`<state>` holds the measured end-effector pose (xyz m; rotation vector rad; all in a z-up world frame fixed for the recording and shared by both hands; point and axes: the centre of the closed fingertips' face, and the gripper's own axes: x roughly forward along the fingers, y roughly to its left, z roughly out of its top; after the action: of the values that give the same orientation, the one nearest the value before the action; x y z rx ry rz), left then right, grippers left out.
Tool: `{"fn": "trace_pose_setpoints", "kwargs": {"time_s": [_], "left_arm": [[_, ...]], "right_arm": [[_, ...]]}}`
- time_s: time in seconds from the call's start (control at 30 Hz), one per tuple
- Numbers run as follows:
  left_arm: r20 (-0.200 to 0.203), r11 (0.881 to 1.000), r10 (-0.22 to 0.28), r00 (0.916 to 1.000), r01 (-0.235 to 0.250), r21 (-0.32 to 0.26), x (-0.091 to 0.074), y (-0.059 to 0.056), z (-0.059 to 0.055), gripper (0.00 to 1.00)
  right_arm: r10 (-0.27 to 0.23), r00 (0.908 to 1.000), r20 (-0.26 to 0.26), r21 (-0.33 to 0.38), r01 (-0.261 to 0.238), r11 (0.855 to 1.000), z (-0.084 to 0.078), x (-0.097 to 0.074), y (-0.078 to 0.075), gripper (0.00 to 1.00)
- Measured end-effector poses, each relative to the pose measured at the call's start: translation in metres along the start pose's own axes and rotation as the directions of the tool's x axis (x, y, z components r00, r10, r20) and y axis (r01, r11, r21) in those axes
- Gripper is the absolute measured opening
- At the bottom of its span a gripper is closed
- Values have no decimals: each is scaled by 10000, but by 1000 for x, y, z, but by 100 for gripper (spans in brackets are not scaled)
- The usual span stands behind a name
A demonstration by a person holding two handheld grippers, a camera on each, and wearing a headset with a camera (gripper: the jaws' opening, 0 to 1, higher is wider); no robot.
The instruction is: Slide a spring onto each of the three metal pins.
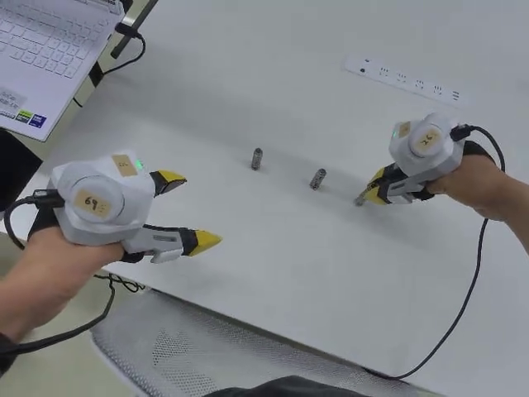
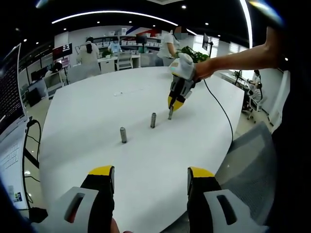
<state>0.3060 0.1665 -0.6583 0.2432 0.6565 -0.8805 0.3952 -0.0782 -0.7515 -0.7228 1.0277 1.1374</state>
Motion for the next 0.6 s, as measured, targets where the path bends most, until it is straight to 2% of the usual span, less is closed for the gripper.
{"fn": "trace_pose_setpoints", "kwargs": {"time_s": [0.27, 0.47, 0.6], "left_arm": [[-16, 10000, 19, 10000, -19, -71, 2, 1, 0, 56], [-13, 9999, 36, 10000, -36, -95, 3, 2, 1, 56], [-10, 10000, 30, 10000, -31, -86, 4, 2, 1, 56]], "right_arm": [[97, 9993, -360, -363, -110, 9993, -4, 13, -1, 9], [147, 9994, -322, -374, -159, 9992, -2, 14, 0, 10], [166, 9993, -342, -321, -177, 9993, -3, 12, 2, 15]]}}
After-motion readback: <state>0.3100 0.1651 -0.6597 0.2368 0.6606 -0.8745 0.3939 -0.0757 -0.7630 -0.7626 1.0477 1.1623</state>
